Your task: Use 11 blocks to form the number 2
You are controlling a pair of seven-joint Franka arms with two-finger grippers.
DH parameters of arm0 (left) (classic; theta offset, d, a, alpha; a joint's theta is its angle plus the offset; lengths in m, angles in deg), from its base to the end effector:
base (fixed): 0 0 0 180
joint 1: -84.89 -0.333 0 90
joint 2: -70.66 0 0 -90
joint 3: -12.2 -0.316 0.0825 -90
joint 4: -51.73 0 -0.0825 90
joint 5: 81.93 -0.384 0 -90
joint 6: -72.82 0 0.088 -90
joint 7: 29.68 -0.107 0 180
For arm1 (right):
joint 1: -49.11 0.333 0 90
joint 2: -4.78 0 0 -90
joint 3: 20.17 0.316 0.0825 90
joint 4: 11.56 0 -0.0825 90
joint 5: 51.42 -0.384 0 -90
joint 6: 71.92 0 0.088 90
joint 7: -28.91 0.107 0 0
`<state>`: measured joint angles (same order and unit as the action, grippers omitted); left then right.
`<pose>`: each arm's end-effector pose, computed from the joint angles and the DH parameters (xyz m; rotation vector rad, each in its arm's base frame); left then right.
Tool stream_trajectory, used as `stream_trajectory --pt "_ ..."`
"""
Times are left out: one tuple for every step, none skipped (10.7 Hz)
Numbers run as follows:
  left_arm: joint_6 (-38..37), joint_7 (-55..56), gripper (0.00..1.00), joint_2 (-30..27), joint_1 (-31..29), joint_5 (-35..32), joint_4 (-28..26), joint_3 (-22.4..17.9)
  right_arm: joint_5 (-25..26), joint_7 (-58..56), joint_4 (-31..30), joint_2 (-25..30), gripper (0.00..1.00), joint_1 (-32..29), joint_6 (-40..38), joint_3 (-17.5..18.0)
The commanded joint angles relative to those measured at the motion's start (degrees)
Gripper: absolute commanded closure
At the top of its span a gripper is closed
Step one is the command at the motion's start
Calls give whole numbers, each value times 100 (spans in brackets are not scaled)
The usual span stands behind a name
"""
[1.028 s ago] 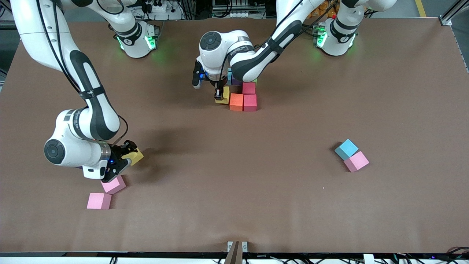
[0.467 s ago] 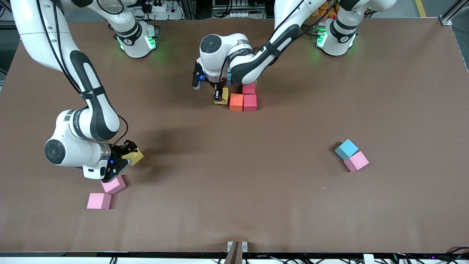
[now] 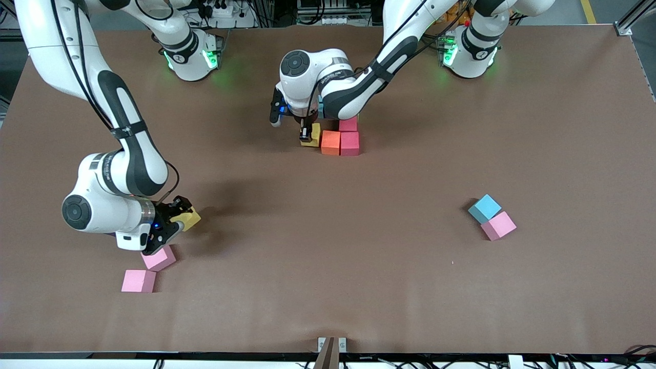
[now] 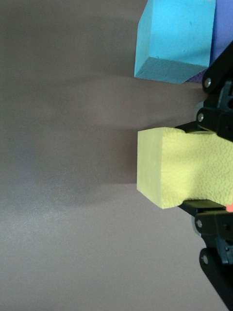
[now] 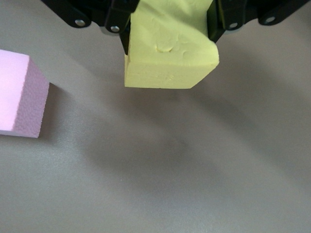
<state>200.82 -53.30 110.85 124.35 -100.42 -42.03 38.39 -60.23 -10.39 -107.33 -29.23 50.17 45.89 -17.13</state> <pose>0.3255 -0.6022 0.2369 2.0879 -2.3063 -0.0489 0.6554 0.0519 0.2448 -2.7593 -0.9534 0.2213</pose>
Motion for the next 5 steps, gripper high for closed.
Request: stream_trajectory --pt "14 -37 86 67 17 -208 68 -26 -86 -17 -21 9 79 -70 14 48" --pt "14 -37 86 67 9 -217 68 -26 -86 -17 -21 9 79 -70 14 48" --pt "14 -37 86 76 0 -217 68 -26 -86 -17 -21 9 79 -70 14 48" --pt "14 -46 86 102 0 -217 68 -34 -86 -17 -21 9 79 -70 14 48" --pt "14 -55 86 111 0 -225 68 -95 -86 -17 -21 9 79 -79 14 48"
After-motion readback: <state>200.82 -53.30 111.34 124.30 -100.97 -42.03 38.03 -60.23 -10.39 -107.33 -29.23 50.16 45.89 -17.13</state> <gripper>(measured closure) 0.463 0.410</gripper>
